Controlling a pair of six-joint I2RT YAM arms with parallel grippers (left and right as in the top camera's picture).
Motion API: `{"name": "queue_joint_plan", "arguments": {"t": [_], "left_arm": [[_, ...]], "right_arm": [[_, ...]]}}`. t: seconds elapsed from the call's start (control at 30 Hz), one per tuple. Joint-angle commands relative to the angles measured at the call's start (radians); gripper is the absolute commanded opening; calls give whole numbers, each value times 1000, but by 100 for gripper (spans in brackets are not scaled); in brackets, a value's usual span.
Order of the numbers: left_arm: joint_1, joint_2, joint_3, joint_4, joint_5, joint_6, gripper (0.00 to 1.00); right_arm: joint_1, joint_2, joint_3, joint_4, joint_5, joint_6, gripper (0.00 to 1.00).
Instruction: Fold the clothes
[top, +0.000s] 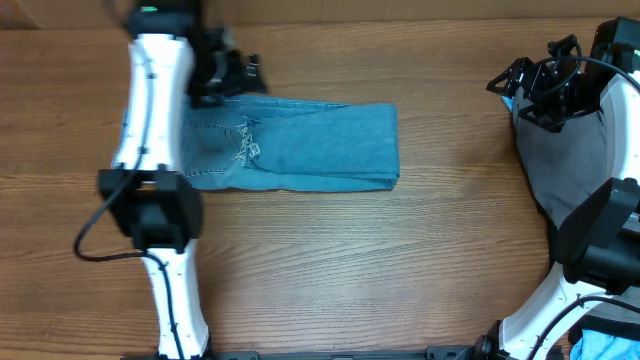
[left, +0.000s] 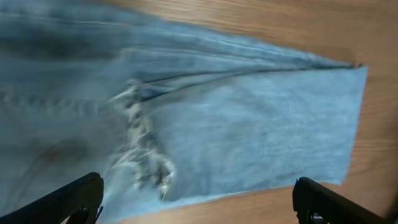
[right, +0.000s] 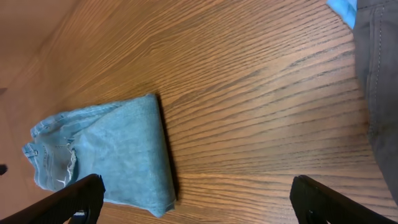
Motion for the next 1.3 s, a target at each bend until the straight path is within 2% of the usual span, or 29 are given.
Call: {"name": "queue_joint_plan", "arguments": {"t": [0.0,0.17,0.53,0.7,0.73,0.8,0.83,0.87,1.03,1.27], "left_arm": [[-76,10,-5,46,-233,16,99],[-100,47,-11,12,-232,-54,100],[-90,301,-11,-92,-193,-43,100],[-79,352,-11,-87,-185,-37,100],[-79,352,-11,-85,-159,-12,97],[-79,351,-11,-85,-130,0,77],[-79,351,-11,-85,-119,0,47],[-79,351,-11,-85,-119,-1,4],[-76,349,16,-89,-120,-1,4],[-66,346,171,-146,-120,-2,4]], "right_arm": [[0,-18,9,2,-1,-4,100],[0,-18,9,2,-1,-4,100],[0,-18,9,2,-1,-4,100],[0,-18,9,2,-1,-4,100],[0,-18,9,2,-1,-4,100],[0,-18,9,2,-1,-4,100],[0,-18,9,2,-1,-4,100],[0,-18,9,2,-1,-4,100],[0,-18,9,2,-1,-4,100],[0,-18,9,2,-1,-4,100]]}}
